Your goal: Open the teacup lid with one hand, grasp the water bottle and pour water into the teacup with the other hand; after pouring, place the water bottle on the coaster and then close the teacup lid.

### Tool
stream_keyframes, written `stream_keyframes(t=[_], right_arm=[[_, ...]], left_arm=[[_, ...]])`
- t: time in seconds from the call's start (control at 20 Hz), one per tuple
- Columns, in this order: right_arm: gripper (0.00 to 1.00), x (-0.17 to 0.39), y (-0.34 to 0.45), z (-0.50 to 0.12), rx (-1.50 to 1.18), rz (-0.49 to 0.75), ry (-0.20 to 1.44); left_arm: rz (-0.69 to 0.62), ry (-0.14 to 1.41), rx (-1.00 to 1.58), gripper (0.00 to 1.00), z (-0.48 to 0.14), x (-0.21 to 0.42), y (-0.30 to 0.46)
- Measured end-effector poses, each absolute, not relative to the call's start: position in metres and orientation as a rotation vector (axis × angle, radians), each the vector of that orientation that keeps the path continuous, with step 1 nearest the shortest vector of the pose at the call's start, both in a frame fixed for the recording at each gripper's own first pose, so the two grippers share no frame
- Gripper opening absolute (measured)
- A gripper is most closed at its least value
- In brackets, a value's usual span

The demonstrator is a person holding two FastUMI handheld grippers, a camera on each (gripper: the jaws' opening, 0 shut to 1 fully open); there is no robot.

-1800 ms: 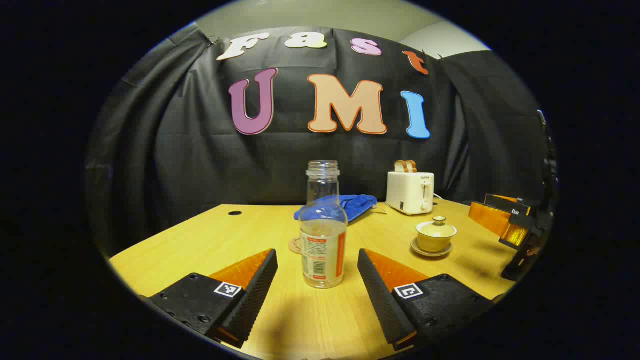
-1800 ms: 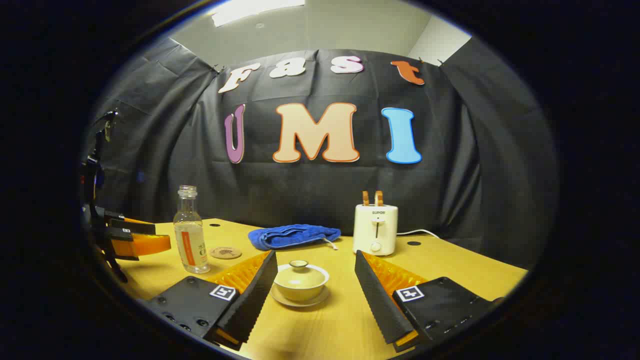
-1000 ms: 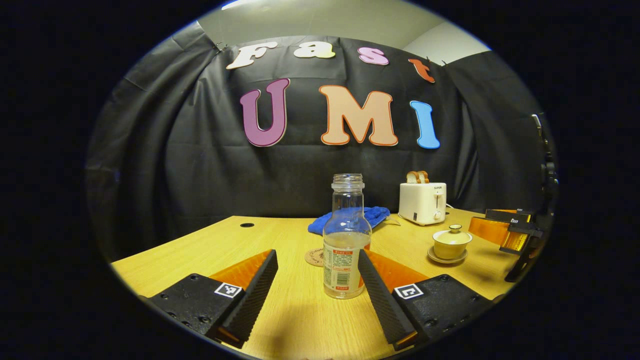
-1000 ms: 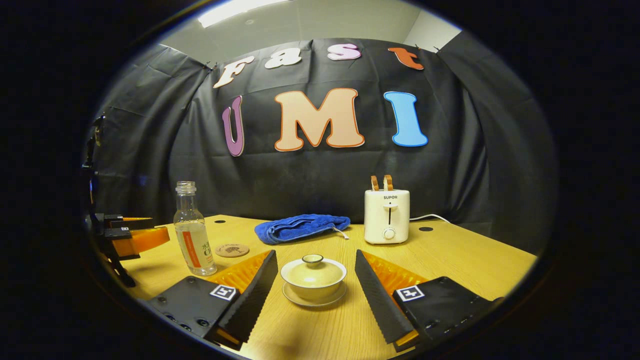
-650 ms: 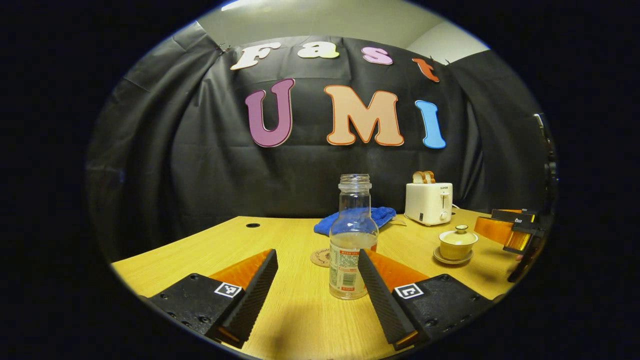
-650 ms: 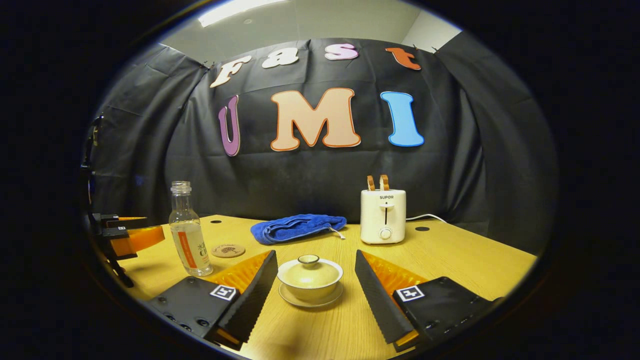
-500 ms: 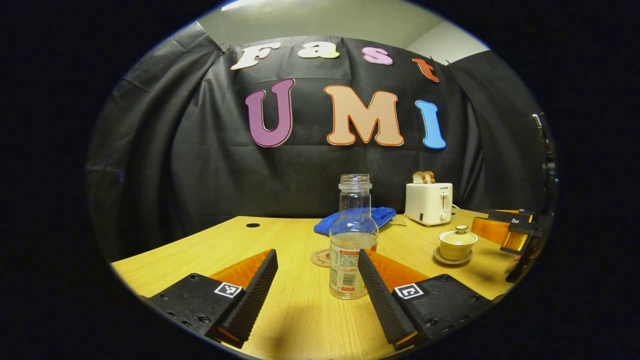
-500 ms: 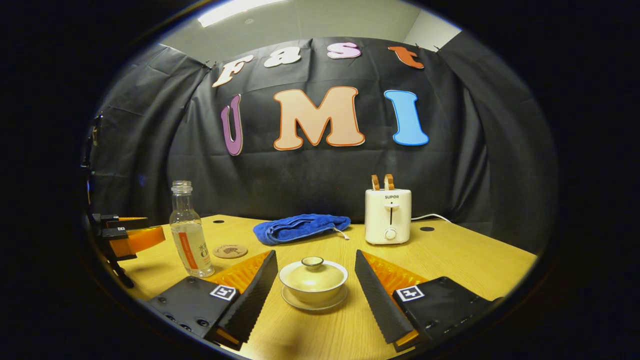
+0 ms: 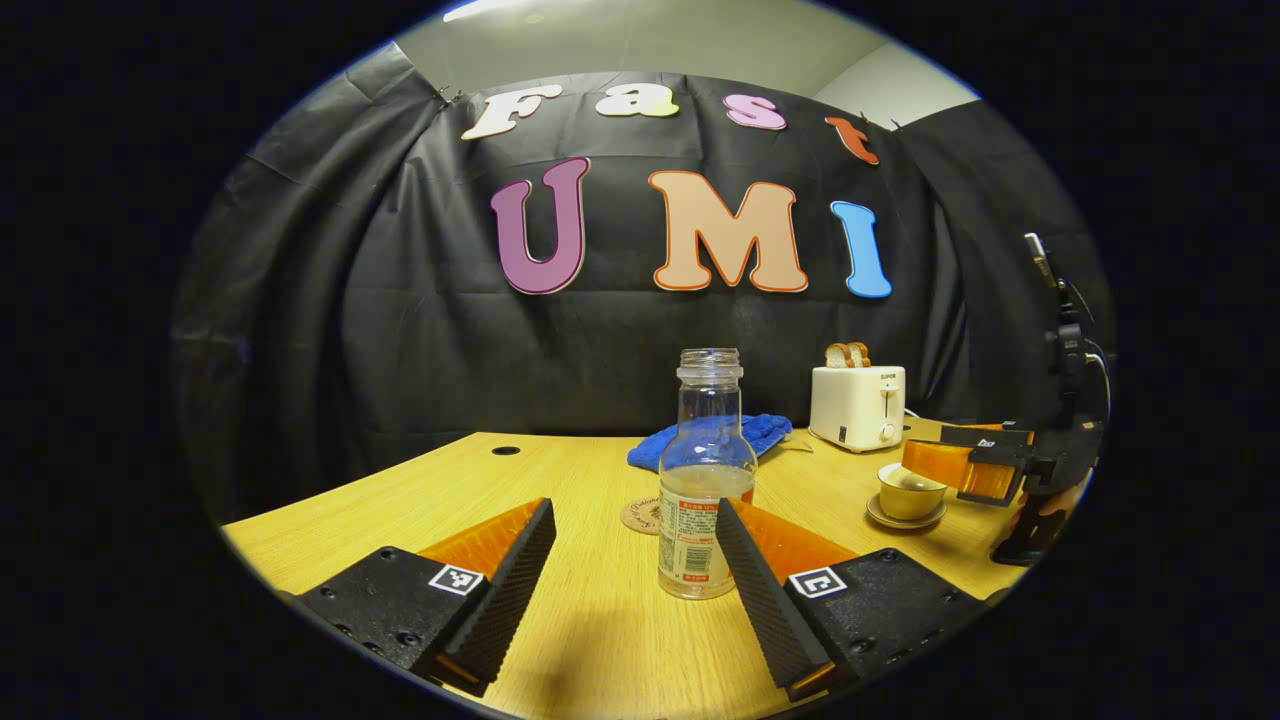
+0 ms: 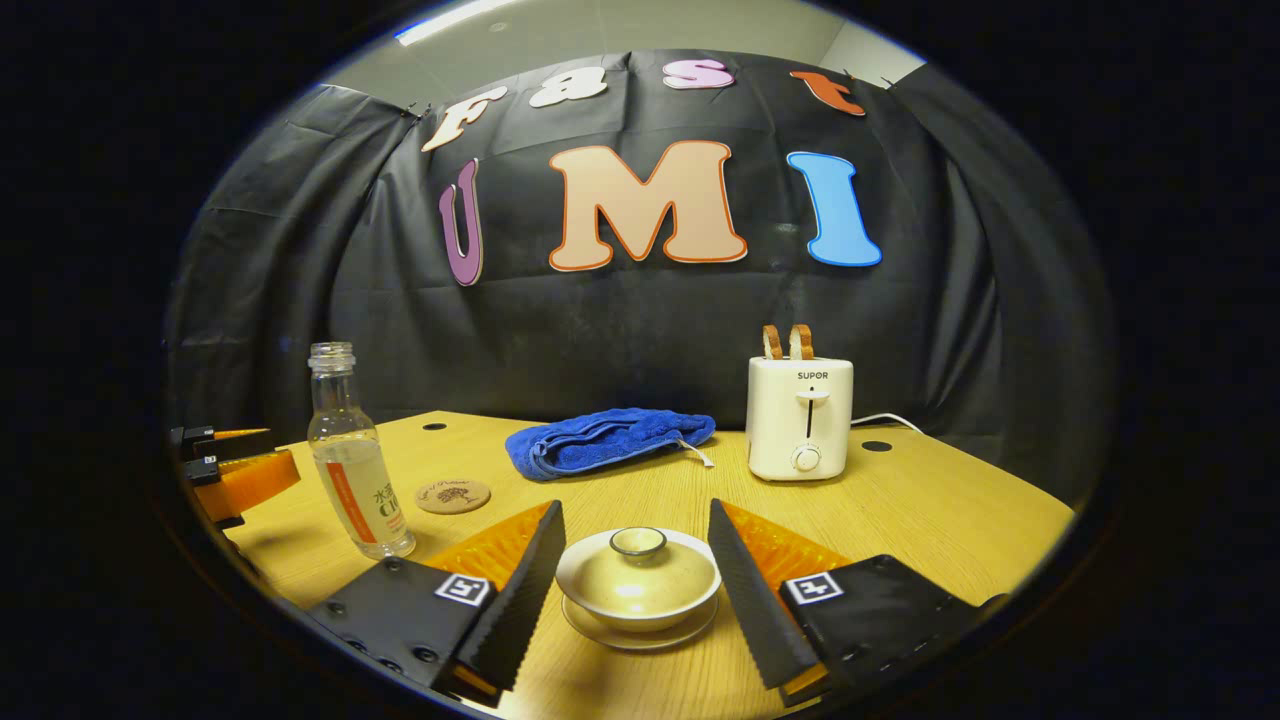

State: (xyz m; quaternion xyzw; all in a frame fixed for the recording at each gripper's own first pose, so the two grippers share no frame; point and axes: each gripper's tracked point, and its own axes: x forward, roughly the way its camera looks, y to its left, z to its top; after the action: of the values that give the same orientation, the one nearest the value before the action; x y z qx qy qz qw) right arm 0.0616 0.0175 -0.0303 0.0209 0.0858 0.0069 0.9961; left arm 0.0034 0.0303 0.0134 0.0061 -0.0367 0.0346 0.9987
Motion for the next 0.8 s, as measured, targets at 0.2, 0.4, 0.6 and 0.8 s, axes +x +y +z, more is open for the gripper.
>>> stream_keyframes(t=[0.2, 0.4, 0.6, 0.8], right_arm=[[0.84, 0.070, 0.017, -0.043, 0.028, 0.009, 0.239], [0.34, 0.077, 0.016, -0.049, 0.026, 0.013, 0.253], [0.32, 0.074, 0.018, -0.045, 0.023, 0.018, 0.247], [0.31, 0.070, 0.019, -0.037, 0.027, 0.035, 0.205]], left_arm=[[0.069, -0.073, 0.013, 0.94, 0.013, 0.003, 0.030], [0.069, -0.073, 0.013, 0.95, 0.013, 0.003, 0.031], [0.069, -0.073, 0.013, 0.95, 0.013, 0.003, 0.030], [0.052, -0.074, 0.013, 0.95, 0.013, 0.002, 0.027]])
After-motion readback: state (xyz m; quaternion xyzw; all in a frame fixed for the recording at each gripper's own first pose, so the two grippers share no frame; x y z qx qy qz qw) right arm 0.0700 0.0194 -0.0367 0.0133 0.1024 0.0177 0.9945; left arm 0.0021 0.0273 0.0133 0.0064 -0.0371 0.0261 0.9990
